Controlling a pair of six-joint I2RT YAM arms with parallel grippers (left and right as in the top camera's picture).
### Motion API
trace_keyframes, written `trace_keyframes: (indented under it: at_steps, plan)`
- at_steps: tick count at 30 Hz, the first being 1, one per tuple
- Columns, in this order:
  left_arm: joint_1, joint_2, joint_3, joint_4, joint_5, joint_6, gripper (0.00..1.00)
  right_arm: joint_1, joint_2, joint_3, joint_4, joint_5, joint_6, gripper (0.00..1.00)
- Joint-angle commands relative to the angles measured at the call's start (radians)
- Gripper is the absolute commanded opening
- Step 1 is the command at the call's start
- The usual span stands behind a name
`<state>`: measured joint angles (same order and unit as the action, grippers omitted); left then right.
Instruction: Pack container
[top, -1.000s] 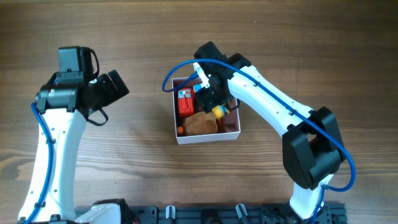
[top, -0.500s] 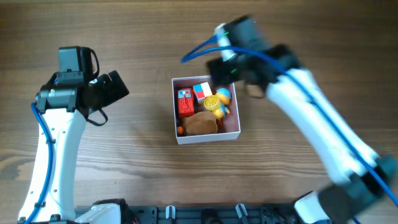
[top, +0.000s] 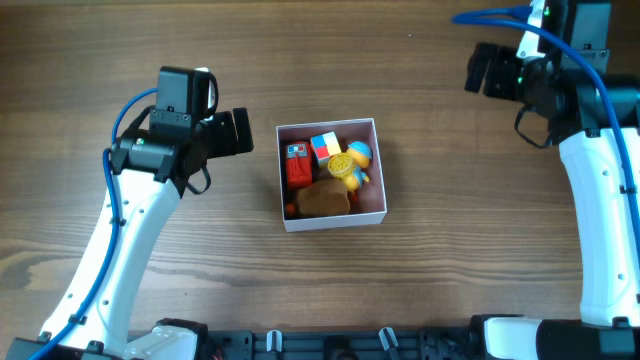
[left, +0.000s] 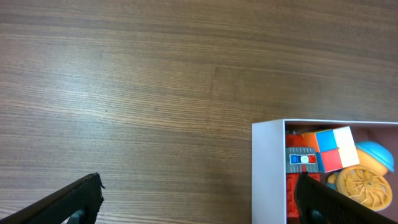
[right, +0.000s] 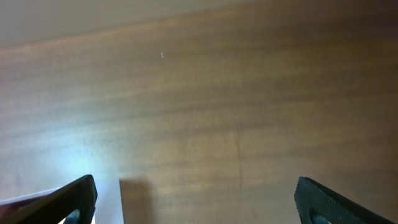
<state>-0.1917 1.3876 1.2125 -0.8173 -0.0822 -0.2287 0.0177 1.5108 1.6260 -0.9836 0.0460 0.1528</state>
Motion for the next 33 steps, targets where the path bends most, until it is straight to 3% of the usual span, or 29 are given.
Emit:
trace_keyframes:
  at_steps: [1, 6, 9, 14, 17, 18, 21, 25, 30, 33]
  plan:
    - [-0.001, -0.075, -0.005, -0.015, 0.045, 0.020, 1.00, 0.001, -0.095, -0.060, -0.019, 0.006, 0.007, 1.00]
    - [-0.001, -0.296, -0.177, 0.028, 0.048, 0.008, 1.00, 0.002, -0.435, -0.436, 0.135, 0.007, 0.032, 1.00]
    - [-0.001, -0.597, -0.426, 0.074, 0.048, -0.050, 1.00, 0.002, -0.710, -0.718, 0.169, 0.007, 0.062, 1.00]
    - [-0.001, -0.945, -0.590, 0.027, 0.053, -0.082, 1.00, 0.002, -0.988, -0.938, 0.147, -0.002, 0.141, 1.00]
    - [-0.001, -1.021, -0.613, 0.017, 0.017, -0.082, 1.00, 0.002, -1.013, -0.980, 0.149, -0.002, 0.155, 1.00]
    - [-0.001, -1.018, -0.613, 0.017, 0.018, -0.083, 1.00, 0.002, -1.006, -0.980, 0.154, -0.002, 0.214, 1.00]
    - [-0.001, -1.016, -0.613, 0.012, 0.018, -0.082, 1.00, 0.002, -0.975, -0.980, 0.160, -0.002, 0.572, 1.00]
    - [-0.001, -1.016, -0.613, 0.012, 0.018, -0.082, 1.00, 0.002, -0.944, -0.980, 0.160, -0.001, 0.754, 1.00]
    - [-0.001, -1.016, -0.613, 0.012, 0.018, -0.082, 1.00, 0.002, -0.900, -0.980, 0.156, 0.015, 0.921, 1.00]
    - [-0.001, -1.016, -0.613, 0.012, 0.018, -0.083, 1.00, 0.002, -0.927, -0.980, 0.114, 0.105, 0.922, 1.00]
